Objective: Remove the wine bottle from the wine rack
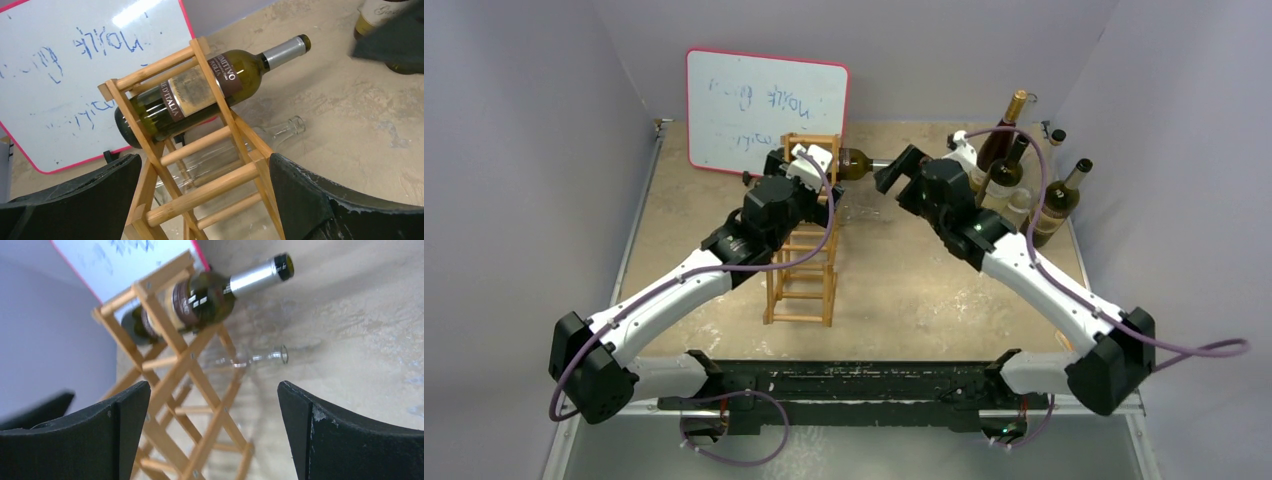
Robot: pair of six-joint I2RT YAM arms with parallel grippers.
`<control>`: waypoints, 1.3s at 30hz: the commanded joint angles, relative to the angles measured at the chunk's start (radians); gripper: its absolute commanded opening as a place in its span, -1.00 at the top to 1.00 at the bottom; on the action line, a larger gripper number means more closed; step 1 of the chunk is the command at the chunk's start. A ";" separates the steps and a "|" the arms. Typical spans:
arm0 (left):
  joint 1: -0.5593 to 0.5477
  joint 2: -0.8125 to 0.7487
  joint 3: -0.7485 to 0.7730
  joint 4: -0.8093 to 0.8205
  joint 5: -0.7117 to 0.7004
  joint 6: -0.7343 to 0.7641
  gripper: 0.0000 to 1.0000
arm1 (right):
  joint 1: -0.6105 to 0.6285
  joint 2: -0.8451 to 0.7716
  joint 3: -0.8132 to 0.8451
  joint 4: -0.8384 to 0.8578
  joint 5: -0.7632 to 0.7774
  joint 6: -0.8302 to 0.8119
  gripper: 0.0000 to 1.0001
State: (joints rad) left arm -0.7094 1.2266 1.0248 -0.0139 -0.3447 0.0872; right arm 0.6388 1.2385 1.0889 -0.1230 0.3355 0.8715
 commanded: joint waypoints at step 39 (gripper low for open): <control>-0.011 -0.049 0.019 0.064 -0.020 0.046 -1.00 | -0.126 0.729 0.512 -0.020 0.101 0.779 -0.52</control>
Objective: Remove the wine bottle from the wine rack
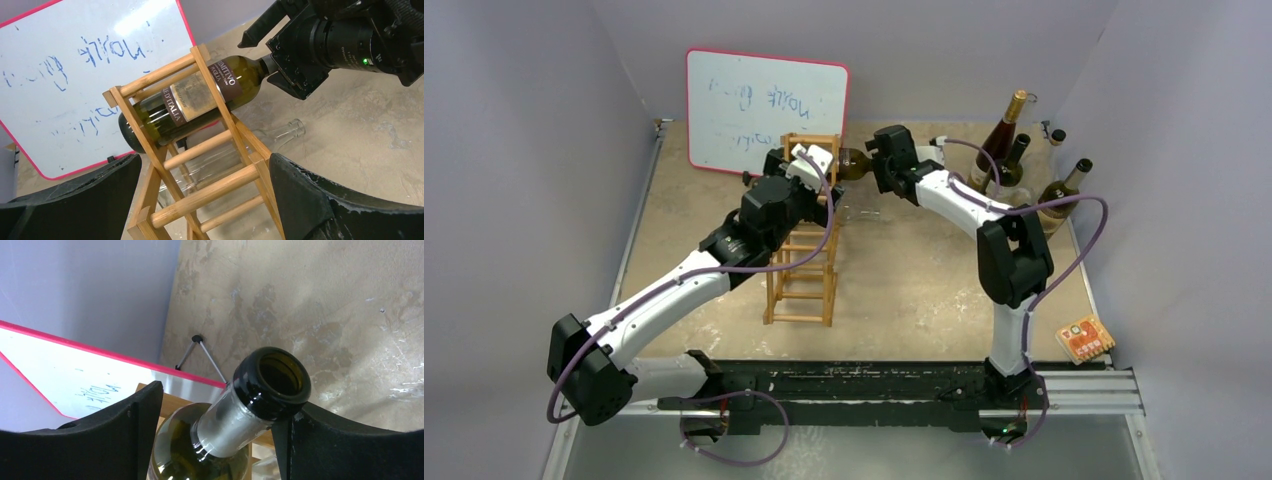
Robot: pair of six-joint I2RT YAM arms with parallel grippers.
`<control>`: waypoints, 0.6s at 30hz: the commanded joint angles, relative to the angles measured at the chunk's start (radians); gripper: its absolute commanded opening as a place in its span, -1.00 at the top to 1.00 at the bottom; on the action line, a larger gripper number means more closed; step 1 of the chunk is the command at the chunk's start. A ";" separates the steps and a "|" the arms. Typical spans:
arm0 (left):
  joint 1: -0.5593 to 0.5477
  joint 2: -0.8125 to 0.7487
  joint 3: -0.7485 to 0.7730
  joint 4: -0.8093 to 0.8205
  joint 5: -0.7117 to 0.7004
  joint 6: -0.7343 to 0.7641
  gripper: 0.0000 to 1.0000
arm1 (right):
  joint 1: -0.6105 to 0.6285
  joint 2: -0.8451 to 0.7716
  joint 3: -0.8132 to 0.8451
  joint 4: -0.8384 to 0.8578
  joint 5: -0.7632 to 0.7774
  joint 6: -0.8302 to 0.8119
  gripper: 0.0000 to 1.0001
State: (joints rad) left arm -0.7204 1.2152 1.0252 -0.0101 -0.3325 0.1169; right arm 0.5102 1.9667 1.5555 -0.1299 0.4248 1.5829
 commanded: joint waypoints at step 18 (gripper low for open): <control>0.035 -0.042 0.015 0.087 -0.149 -0.053 -1.00 | 0.002 -0.056 -0.064 0.065 -0.040 0.180 -0.23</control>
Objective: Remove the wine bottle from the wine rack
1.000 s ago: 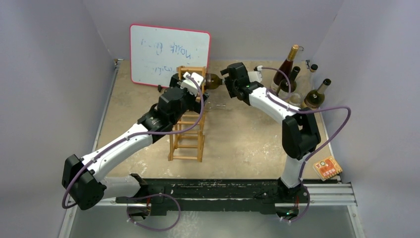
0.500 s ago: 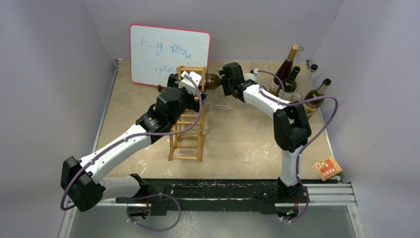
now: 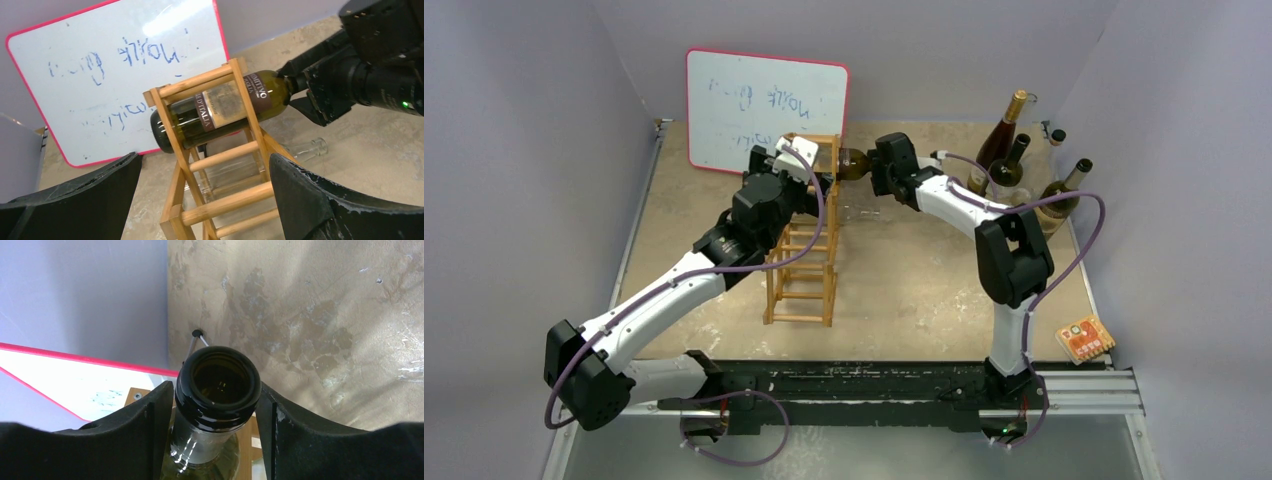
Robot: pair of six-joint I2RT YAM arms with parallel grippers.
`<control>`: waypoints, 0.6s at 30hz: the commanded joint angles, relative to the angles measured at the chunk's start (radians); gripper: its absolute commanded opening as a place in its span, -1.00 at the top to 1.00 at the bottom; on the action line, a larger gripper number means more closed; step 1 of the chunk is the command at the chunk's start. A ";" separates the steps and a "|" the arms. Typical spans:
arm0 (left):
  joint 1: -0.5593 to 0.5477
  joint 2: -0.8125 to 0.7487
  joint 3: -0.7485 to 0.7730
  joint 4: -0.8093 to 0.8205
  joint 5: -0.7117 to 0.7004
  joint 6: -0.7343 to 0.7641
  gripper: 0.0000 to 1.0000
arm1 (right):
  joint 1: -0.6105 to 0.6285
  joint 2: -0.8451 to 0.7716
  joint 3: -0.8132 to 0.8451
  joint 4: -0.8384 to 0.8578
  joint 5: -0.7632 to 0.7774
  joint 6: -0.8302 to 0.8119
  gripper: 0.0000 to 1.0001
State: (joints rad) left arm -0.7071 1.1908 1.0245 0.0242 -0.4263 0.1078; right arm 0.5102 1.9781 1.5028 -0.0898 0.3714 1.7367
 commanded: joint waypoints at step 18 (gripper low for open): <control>0.288 0.230 0.172 -0.080 0.161 -0.320 -1.00 | -0.030 -0.145 -0.116 0.140 -0.044 -0.060 0.43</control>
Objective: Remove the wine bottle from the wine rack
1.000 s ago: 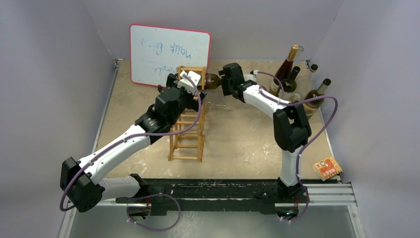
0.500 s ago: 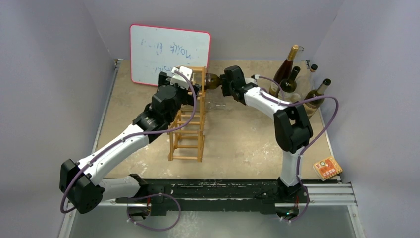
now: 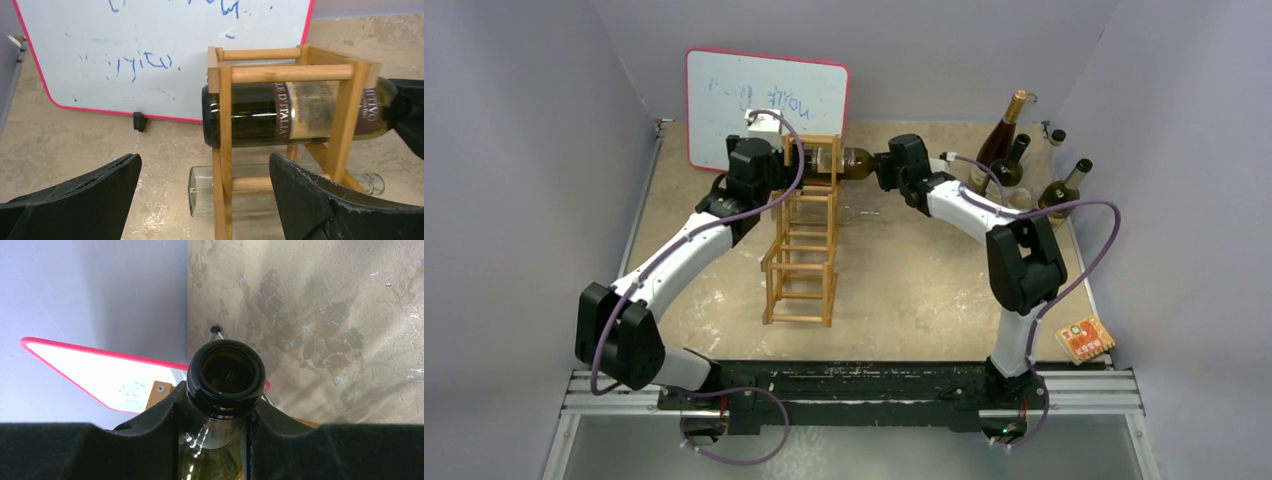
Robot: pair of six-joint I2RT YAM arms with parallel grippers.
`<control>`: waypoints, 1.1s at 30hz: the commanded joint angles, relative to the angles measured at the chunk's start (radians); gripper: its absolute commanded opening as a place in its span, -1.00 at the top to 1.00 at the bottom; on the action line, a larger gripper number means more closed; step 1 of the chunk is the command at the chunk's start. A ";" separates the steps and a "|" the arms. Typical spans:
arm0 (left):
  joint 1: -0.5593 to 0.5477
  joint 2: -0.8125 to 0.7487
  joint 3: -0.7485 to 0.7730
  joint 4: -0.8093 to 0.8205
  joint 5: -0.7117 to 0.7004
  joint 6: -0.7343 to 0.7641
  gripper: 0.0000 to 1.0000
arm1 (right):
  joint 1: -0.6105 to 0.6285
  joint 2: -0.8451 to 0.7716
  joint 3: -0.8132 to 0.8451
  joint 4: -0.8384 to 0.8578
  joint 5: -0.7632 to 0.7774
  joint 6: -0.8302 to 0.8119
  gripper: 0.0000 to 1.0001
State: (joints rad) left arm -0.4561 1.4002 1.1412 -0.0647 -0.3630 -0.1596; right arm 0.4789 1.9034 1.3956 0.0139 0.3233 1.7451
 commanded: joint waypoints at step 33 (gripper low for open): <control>0.128 0.180 0.108 -0.043 0.097 -0.083 -0.55 | -0.027 -0.299 -0.247 0.099 0.115 -0.109 0.95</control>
State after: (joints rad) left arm -0.3386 1.5860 1.1988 -0.1093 -0.1944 -0.2272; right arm 0.4591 1.6634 1.1622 0.0757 0.3992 1.6592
